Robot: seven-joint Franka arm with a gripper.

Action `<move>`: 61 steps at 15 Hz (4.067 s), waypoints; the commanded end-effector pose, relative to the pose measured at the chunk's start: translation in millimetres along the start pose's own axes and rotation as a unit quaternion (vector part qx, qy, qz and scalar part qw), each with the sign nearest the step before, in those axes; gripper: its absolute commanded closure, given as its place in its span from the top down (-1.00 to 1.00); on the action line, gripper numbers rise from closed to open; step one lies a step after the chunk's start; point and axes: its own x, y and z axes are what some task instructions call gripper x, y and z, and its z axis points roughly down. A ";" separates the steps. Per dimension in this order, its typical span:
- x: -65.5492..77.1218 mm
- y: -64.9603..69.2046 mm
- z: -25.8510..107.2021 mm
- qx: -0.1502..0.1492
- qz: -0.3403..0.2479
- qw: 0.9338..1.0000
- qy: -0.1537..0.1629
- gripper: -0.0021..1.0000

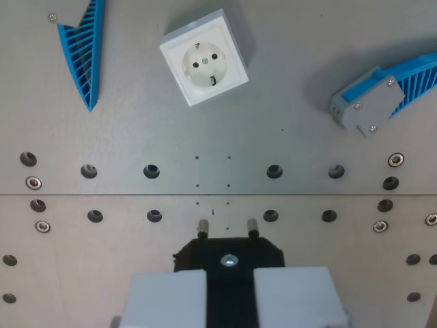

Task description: Move above the white socket

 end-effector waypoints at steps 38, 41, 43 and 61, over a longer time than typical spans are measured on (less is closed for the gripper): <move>3.2 -7.7 106.1 0.003 -0.130 0.991 0.024 -1.00; 3.3 -8.8 121.1 0.003 -0.141 0.990 0.027 -1.00; 3.3 -9.6 131.1 0.003 -0.151 0.988 0.029 -1.00; 5.1 -14.1 213.0 0.001 -0.190 0.981 0.026 -1.00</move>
